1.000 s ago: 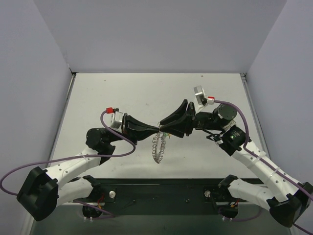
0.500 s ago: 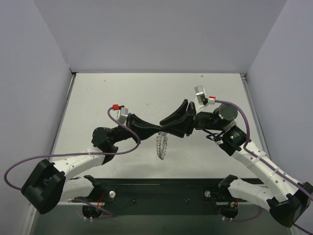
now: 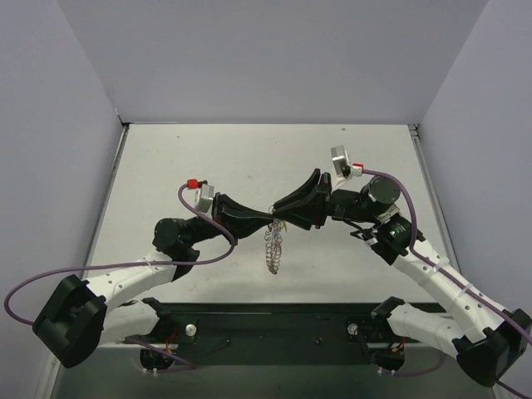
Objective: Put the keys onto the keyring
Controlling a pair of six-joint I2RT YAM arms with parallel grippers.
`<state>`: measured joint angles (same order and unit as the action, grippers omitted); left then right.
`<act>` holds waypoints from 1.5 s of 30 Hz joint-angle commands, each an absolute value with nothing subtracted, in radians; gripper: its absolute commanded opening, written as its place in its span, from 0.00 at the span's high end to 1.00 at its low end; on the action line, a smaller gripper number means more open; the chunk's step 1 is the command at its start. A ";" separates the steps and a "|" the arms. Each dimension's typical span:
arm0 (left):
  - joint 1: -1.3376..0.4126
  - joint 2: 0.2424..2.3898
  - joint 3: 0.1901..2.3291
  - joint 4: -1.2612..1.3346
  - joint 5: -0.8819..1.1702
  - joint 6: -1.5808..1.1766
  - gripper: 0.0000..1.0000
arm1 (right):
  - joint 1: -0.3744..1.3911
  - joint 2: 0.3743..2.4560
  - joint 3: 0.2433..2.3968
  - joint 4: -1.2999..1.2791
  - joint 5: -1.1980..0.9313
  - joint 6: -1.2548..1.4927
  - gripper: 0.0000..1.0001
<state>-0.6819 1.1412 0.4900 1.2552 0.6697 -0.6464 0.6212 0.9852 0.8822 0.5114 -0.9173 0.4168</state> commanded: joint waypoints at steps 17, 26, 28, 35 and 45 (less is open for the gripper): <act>-0.692 1.109 0.515 1.666 0.643 -0.638 1.00 | 0.617 0.927 0.821 0.526 -0.907 0.382 0.75; -0.704 1.109 0.523 1.666 0.640 -0.635 1.00 | 0.618 0.923 0.802 0.522 -0.905 0.385 0.79; -0.706 1.111 0.523 1.666 0.640 -0.634 1.00 | 0.618 0.925 0.796 0.528 -0.905 0.390 0.79; -0.707 1.112 0.526 1.666 0.640 -0.632 1.00 | 0.623 0.943 0.796 0.551 -0.919 0.414 0.91; -0.710 1.118 0.529 1.667 0.643 -0.635 1.00 | 0.623 0.946 0.801 0.560 -0.923 0.423 1.00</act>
<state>-0.6998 1.1366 0.4900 1.2598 0.6659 -0.6426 0.6212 0.9432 0.7944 0.4831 -0.8936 0.4191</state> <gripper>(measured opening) 0.022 0.043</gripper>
